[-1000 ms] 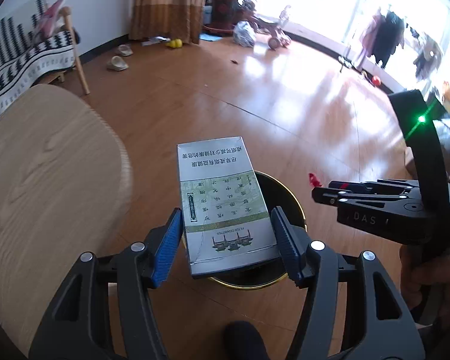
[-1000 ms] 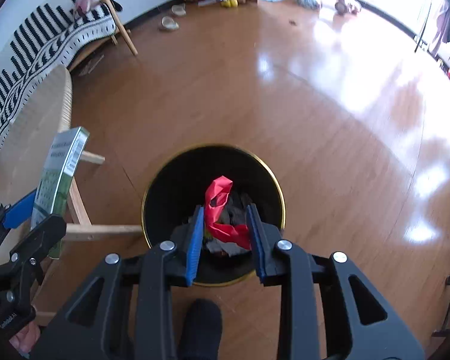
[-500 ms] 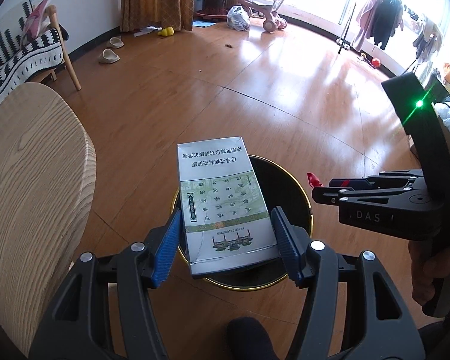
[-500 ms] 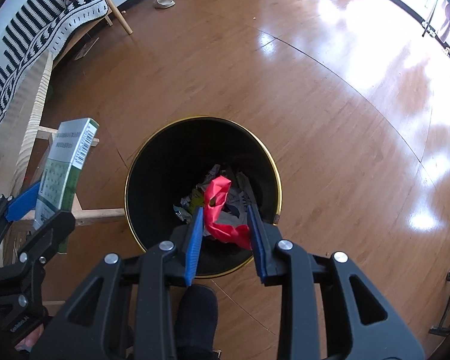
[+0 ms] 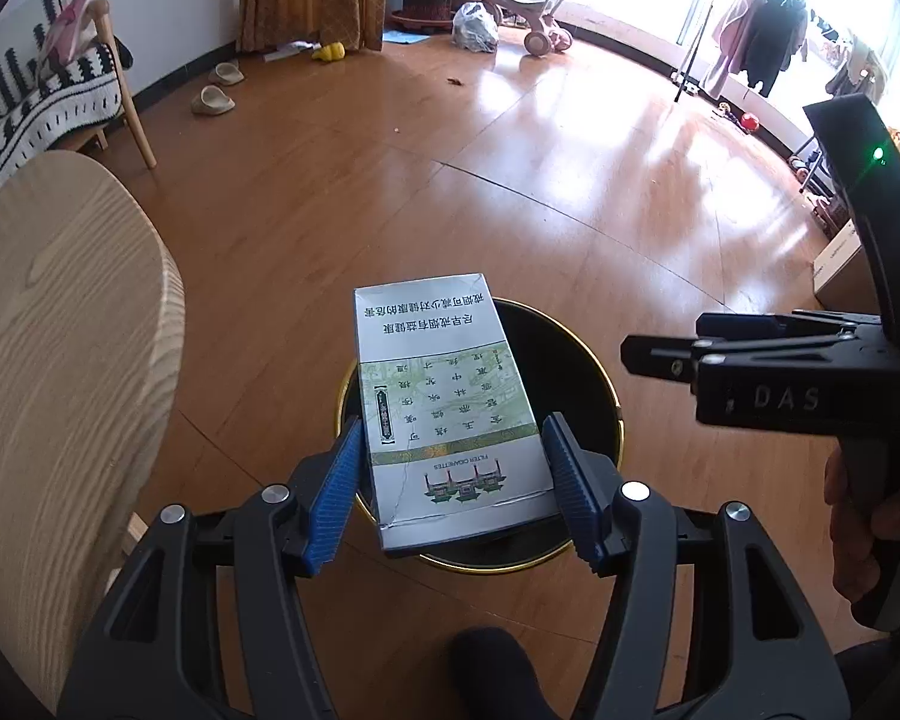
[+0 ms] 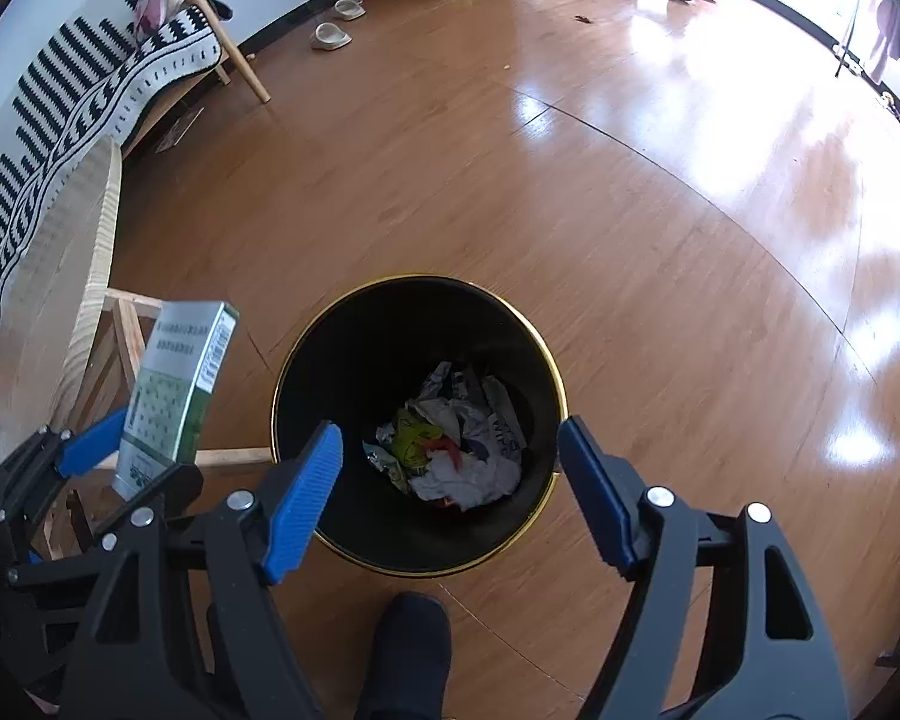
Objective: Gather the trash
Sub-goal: 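Open the right tool to drop the red piece while the left tool releases the card box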
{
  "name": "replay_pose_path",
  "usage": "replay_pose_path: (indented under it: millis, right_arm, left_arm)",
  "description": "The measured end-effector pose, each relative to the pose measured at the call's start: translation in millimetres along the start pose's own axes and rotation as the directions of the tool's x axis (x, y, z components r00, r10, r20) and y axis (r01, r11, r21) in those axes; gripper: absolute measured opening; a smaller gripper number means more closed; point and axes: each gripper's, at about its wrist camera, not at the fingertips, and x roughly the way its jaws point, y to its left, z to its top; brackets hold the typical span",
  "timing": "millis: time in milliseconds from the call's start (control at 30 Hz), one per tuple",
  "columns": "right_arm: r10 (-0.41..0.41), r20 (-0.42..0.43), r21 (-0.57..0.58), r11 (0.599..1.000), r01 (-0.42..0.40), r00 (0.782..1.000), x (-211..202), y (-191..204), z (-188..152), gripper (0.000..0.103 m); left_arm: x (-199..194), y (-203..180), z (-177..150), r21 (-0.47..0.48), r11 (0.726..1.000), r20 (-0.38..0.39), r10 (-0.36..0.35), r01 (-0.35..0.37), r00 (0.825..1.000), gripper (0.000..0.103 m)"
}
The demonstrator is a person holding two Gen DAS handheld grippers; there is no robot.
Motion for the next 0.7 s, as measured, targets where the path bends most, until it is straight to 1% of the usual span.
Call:
replay_pose_path:
  millis: [100,233,300,333,367,433,467,533,567,633,700]
  right_arm:
    - [0.000,0.010,0.026,1.000,0.000,1.000,-2.0,-5.9,1.3,0.076]
    - [-0.006,0.031,0.052,0.999,0.004,1.000,-7.7,-12.0,3.1,0.079]
    - [-0.009,0.053,0.078,0.997,0.005,0.999,-14.5,-17.0,5.2,0.084]
    - [-0.009,0.053,0.078,0.997,0.005,0.999,-14.5,-17.0,5.2,0.085]
    - [-0.013,0.063,0.089,0.996,0.007,0.998,-18.1,-17.8,6.5,0.086]
    - [-0.016,0.077,0.099,0.995,0.009,0.997,-23.8,-17.5,8.1,0.087]
    - [-0.019,0.086,0.103,0.995,0.010,0.996,-27.0,-16.1,8.8,0.089]
    - [-0.024,0.113,0.099,0.995,0.012,0.993,-36.9,-7.8,11.3,0.092]
    - [-0.029,0.125,0.092,0.996,0.018,0.992,-41.3,-1.8,12.6,0.094]
    - [-0.034,0.158,0.062,0.998,0.024,0.987,-52.6,17.6,16.8,0.095]
    - [-0.021,0.182,0.025,1.000,0.016,0.983,-60.9,39.2,20.4,0.096]
  left_arm:
    - [2.2,-0.2,1.0,0.005,1.000,-0.007,-0.012,0.012,1.000,0.059]
    - [0.0,-1.4,1.0,0.008,0.999,0.001,-0.036,0.036,0.999,0.060]
    - [-3.7,-2.1,2.0,0.012,0.999,0.015,-0.051,0.051,0.999,0.067]
    - [-6.0,-2.0,1.6,0.013,0.999,0.022,-0.051,0.051,0.998,0.076]
    - [-10.5,-2.2,2.2,0.015,0.999,0.037,-0.047,0.047,0.998,0.082]
    - [-19.2,-2.5,2.9,0.019,0.998,0.047,-0.055,0.055,0.997,0.084]
    - [-23.9,-2.3,3.6,0.021,0.998,0.052,-0.059,0.058,0.997,0.087]
    - [-42.5,3.9,4.4,0.025,0.999,0.086,-0.045,0.043,0.995,0.092]
    - [-49.7,8.1,3.8,0.022,0.999,0.100,-0.038,0.036,0.994,0.092]
    - [-73.0,27.5,1.0,-0.004,1.000,0.129,-0.013,0.013,0.992,0.094]
    - [-93.0,50.1,-3.8,-0.045,0.999,0.152,0.019,-0.012,0.988,0.096]
